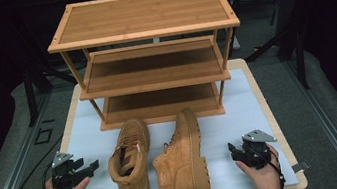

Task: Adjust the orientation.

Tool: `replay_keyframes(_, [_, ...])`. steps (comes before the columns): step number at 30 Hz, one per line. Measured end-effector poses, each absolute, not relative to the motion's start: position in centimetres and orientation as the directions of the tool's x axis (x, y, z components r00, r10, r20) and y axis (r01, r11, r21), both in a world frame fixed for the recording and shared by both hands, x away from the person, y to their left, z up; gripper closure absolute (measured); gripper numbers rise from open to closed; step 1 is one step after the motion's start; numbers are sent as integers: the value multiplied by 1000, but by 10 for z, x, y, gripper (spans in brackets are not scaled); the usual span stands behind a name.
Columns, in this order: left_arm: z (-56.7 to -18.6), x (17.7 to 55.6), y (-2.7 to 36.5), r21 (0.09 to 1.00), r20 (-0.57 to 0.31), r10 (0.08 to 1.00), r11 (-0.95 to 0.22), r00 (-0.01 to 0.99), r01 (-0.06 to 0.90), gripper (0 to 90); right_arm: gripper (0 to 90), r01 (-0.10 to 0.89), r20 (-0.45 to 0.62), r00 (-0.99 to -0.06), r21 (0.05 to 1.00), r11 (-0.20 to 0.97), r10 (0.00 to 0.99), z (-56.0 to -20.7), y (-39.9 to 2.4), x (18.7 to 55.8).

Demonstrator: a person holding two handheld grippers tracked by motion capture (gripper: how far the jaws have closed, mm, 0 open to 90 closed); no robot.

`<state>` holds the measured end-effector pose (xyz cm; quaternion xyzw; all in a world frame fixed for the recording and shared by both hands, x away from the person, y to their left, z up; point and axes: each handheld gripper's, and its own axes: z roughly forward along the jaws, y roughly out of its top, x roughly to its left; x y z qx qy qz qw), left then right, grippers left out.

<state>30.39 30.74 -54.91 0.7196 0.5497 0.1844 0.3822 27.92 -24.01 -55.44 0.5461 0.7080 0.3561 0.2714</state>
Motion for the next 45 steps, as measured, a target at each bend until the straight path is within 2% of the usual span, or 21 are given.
replay_keyframes(4, [-546,299,303,760,-162,925,-106,345,642,351,433,560,-7,-250,814,151,968,-551,-239,276])
replay_keyframes(12, [-541,295,299,757,-197,910,-95,364,646,375,458,587,44,-262,800,123,964,-551,-238,276])
replay_keyframes(18, [-534,291,296,740,-241,897,-78,371,668,375,456,586,47,-271,801,126,961,-553,-235,275])
replay_keyframes(21, [-526,289,294,728,-236,890,-105,391,677,375,451,588,45,-278,797,133,959,-553,-234,275])
replay_keyframes(24, [-516,289,295,708,-223,885,-142,410,692,376,450,589,59,-278,799,121,959,-553,-235,275])
replay_keyframes(31, [-485,298,297,613,-278,849,-203,450,763,398,450,591,71,-271,799,108,960,-553,-236,275])
replay_keyframes(33, [-474,301,297,590,-307,830,-217,465,778,429,448,594,74,-271,797,106,960,-553,-236,275])
replay_keyframes(37, [-455,307,291,575,-271,832,-263,484,775,445,448,597,76,-270,795,105,960,-554,-236,275])
replay_keyframes(40, [-441,310,286,566,-285,819,-276,498,777,503,448,598,100,-276,797,89,956,-554,-238,275])
replay_keyframes(45, [-416,310,274,571,-293,809,-279,509,772,504,448,597,108,-279,798,84,954,-554,-240,275])
